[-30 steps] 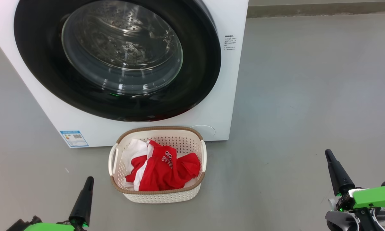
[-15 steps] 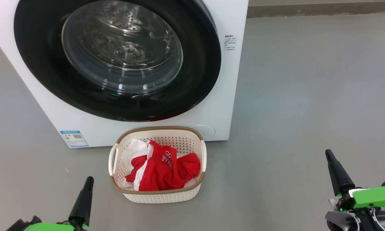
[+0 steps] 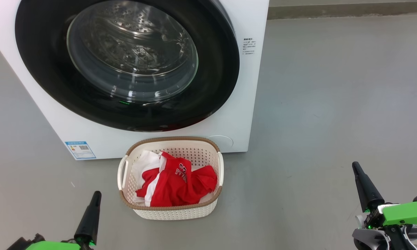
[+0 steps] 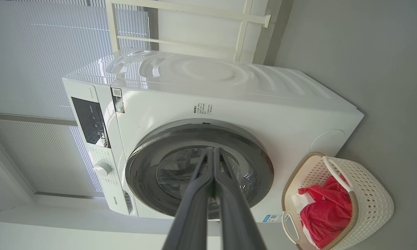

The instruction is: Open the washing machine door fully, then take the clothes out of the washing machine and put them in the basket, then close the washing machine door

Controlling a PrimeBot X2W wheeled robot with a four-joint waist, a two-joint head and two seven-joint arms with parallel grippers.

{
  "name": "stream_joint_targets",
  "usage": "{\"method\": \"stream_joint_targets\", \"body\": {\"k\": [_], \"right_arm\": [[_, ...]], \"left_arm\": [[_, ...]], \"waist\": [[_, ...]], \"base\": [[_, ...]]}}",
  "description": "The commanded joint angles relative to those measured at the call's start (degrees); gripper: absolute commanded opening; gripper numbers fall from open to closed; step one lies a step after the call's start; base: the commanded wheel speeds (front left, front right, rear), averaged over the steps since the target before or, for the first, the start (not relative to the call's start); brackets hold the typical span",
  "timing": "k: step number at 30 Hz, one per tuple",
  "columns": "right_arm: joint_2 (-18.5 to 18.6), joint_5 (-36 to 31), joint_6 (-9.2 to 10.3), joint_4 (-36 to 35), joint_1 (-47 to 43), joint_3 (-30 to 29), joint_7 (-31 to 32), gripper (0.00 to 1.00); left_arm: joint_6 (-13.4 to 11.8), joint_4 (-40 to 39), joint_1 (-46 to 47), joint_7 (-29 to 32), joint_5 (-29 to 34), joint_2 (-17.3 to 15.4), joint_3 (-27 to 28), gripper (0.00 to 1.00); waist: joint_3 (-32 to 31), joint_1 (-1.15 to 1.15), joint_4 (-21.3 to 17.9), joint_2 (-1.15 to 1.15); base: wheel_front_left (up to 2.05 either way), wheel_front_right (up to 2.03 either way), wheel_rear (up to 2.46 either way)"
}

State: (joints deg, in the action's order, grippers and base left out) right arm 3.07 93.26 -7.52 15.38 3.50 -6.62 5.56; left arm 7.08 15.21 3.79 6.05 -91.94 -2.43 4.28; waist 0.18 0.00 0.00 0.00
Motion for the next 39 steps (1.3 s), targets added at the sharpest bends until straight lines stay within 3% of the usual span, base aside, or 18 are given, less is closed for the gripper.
{"method": "stream_joint_targets", "body": {"k": [1,39], "right_arm": [[0.46,-0.36,0.03,-1.40,2.60,0.98,0.21,0.00],[0.19,-0.68,0.03,-1.38,2.64,0.60,0.52,0.00]], "left_arm": [[0.41,-1.17,2.38,0.31,-0.35,-0.60,2.09,0.00],[0.41,-1.17,2.39,0.39,-0.27,-0.53,2.18,0.00]], "waist": [[0.00,0.00,0.00,0.00],[0.00,0.00,0.00,0.00]], "base": [[0.00,0.00,0.00],[0.00,0.00,0.00]]}}
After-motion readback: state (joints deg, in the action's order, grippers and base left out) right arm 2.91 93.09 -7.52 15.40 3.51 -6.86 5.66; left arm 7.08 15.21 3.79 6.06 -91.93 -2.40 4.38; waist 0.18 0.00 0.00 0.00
